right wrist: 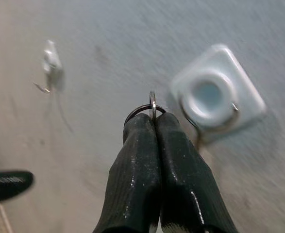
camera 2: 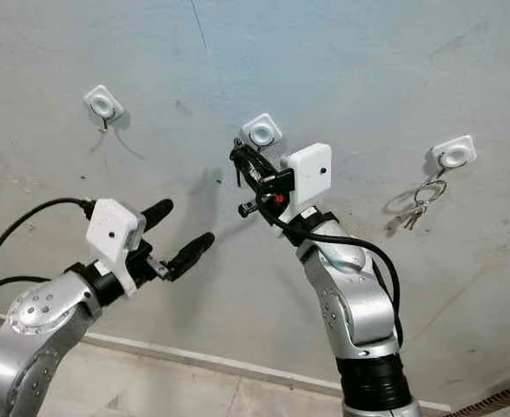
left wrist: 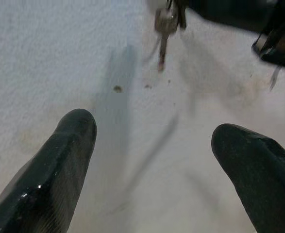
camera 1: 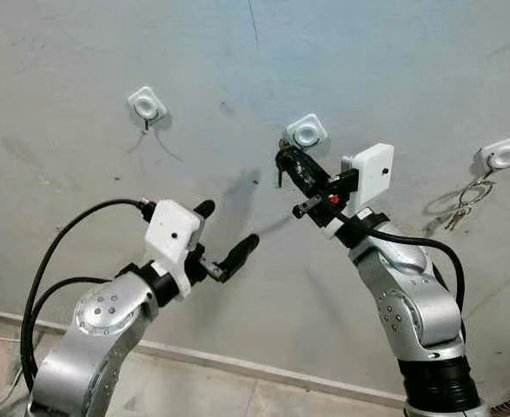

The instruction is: Hang keys on a hook

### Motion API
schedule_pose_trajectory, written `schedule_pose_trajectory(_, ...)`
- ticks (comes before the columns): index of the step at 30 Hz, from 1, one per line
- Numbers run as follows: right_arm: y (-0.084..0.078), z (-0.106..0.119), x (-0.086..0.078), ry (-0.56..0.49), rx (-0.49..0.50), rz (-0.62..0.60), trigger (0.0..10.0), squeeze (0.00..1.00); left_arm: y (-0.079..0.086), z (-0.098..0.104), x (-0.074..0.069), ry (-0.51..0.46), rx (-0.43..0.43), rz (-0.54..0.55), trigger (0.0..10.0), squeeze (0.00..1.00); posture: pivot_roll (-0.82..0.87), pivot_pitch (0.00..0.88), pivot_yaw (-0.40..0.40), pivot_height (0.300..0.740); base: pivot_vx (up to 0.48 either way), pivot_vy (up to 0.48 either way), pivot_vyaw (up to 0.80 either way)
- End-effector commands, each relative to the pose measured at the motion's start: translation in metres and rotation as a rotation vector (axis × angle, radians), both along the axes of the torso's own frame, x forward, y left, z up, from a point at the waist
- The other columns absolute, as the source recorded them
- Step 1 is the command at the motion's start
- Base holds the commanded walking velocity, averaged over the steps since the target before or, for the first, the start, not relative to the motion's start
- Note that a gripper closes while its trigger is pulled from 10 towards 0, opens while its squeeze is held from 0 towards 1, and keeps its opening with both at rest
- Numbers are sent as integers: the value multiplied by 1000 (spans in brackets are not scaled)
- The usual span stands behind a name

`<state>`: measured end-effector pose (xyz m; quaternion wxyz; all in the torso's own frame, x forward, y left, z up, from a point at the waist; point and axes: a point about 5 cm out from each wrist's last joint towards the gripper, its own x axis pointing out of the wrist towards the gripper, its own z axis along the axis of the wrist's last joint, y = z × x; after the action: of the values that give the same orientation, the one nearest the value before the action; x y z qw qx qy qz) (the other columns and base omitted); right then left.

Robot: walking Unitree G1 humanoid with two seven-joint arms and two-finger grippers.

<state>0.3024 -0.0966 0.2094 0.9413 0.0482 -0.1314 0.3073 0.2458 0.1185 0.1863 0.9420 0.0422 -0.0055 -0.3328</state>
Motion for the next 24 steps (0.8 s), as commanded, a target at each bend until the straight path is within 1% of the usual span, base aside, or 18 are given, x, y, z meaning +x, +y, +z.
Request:
schedule_pose_trajectory(1,-3,-3,1,2,-4,-26,10000,0,-1,4,-1,-9,-2,-12,10000,0,244,0,-43,740,0,0,0)
schedule_pose_trajectory(5,-8,-11,5,20,-3,-72,10000,0,-2,3,-1,-6,0,-17,10000,0,246,0,-41,740,0,0,0)
schedule_pose_trajectory(11,-13,-17,8,39,5,-108,10000,0,-2,3,0,-6,-2,-15,10000,0,246,0,-41,740,0,0,0)
schedule_pose_trajectory(18,-19,-27,8,69,8,-150,10000,0,-4,2,-1,-3,-4,-18,10000,0,248,0,-43,740,0,0,0)
schedule_pose_trajectory(20,-24,-28,8,77,35,-177,10000,0,-4,2,-1,-2,-3,-20,10000,0,245,0,-38,740,0,0,0)
schedule_pose_trajectory(24,-29,-29,7,84,57,-199,10000,0,-3,2,0,-2,-3,-22,10000,0,243,0,-37,740,0,0,0)
